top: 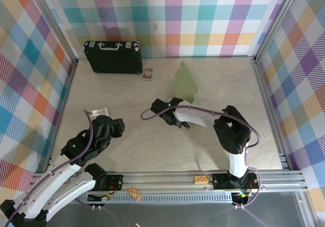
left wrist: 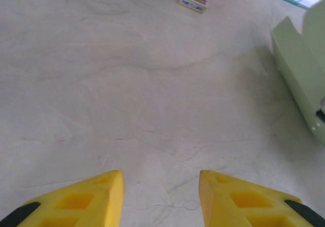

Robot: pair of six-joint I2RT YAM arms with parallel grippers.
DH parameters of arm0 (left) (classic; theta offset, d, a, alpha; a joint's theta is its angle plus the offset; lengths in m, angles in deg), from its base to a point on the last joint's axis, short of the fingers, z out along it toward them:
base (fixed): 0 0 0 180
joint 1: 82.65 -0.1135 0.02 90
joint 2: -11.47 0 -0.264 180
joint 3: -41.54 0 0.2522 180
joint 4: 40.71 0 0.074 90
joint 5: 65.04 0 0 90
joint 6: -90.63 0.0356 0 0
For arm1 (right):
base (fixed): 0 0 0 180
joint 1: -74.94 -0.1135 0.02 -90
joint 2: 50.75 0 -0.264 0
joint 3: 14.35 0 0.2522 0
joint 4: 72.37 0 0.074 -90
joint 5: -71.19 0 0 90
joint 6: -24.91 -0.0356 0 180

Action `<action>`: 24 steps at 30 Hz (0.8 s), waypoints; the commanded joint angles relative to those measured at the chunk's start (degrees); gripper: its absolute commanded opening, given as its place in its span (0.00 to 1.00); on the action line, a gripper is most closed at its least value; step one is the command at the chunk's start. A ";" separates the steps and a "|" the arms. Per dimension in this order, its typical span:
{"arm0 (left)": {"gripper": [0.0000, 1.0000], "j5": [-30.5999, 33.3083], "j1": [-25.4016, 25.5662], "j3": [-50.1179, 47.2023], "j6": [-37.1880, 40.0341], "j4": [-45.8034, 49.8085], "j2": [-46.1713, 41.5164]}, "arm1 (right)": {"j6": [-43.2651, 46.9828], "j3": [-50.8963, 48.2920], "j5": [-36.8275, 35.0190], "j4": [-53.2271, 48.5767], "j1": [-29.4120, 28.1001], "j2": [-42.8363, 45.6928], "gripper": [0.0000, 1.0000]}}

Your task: Fold the paper box

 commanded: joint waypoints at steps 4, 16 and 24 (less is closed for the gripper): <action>0.43 3.38 -0.58 -1.54 -2.48 1.85 1.10 | 6.36 -4.56 -2.69 9.26 -3.60 3.92 0.14; 0.43 3.61 -0.57 -1.09 -2.33 3.77 -1.35 | 7.91 -14.94 17.23 15.10 -12.37 17.18 0.69; 0.43 0.35 -0.62 -1.21 0.68 1.98 -3.80 | 8.33 -24.09 29.84 26.47 -10.59 37.76 0.86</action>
